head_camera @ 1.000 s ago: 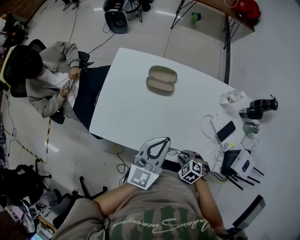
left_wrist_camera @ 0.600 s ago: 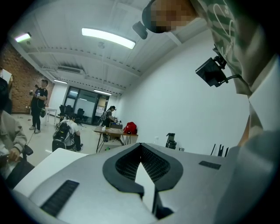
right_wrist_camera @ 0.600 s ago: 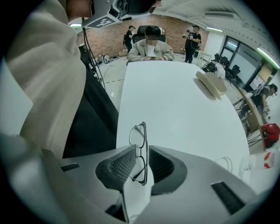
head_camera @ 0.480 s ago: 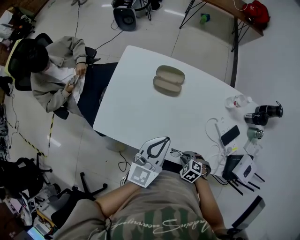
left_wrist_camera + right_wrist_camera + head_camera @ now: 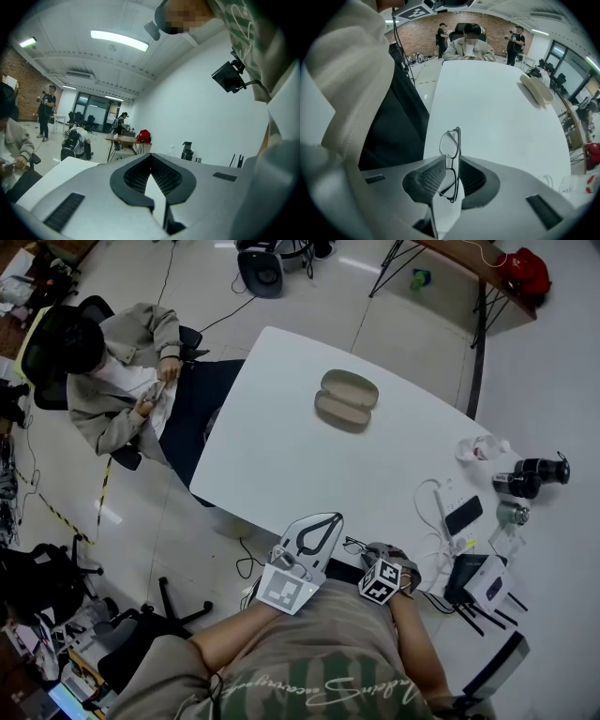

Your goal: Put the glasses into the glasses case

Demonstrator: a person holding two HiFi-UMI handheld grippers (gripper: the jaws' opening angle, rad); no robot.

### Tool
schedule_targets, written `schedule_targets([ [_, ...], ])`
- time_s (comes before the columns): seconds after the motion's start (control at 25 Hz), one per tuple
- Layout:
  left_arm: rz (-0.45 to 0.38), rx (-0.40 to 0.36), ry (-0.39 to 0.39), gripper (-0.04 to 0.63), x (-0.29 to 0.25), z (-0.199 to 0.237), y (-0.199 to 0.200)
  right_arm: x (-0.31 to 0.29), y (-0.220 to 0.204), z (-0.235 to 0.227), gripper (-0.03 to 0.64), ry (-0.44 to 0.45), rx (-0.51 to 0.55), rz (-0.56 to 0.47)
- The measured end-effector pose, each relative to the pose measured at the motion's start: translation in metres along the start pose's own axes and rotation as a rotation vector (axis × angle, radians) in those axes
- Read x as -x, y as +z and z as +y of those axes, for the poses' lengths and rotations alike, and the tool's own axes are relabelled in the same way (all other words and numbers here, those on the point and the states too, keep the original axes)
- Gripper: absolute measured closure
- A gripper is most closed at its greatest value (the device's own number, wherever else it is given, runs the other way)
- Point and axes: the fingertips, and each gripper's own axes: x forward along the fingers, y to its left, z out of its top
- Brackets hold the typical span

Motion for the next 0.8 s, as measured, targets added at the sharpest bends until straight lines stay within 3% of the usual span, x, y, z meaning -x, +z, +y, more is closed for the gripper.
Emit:
schedule_targets([
  [0.8,0.004,-0.014,0.021,0.589,0.008,0.003,-0.003,-0.017,-0.007,0.002,0.532,-0.008,0.034,0.052],
])
